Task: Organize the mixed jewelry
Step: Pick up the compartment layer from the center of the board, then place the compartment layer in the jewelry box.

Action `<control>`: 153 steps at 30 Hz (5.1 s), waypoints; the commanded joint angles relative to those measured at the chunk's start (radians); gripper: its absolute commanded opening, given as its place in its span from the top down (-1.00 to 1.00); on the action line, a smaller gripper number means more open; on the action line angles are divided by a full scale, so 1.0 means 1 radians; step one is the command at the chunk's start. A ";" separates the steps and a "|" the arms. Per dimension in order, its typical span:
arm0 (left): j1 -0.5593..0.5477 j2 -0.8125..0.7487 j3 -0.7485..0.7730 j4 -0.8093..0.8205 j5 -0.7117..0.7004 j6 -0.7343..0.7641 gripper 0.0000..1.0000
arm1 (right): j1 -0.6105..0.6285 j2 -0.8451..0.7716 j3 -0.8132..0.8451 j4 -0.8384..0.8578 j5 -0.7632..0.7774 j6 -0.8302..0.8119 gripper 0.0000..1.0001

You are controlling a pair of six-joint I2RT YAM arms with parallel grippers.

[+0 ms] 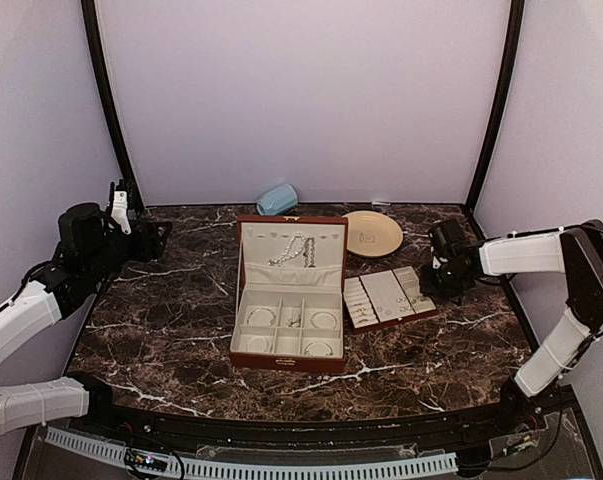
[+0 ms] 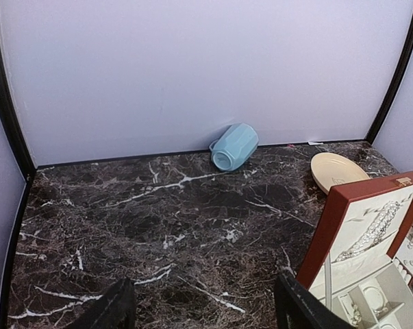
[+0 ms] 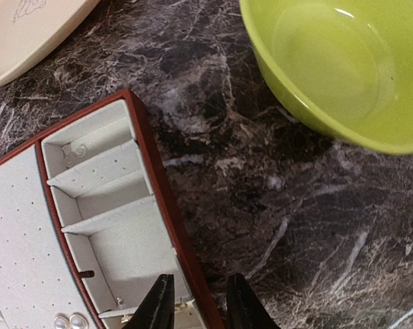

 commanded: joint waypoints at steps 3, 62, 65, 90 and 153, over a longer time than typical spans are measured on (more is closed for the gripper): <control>0.007 0.001 -0.016 0.016 0.013 -0.010 -0.44 | -0.017 0.069 0.076 0.038 -0.007 -0.084 0.49; 0.007 -0.041 -0.044 0.033 0.078 -0.042 -0.44 | 0.226 -0.405 0.147 -0.660 -0.056 0.278 1.00; 0.006 -0.038 -0.044 0.027 0.076 -0.046 -0.43 | 0.314 -0.413 0.135 -0.621 -0.051 0.367 1.00; 0.005 -0.032 -0.038 0.010 0.101 -0.071 -0.43 | 0.690 0.098 0.470 -0.424 0.152 0.651 1.00; 0.005 -0.032 -0.032 -0.009 0.085 -0.058 -0.43 | 0.744 0.283 0.593 -0.487 0.226 0.647 0.54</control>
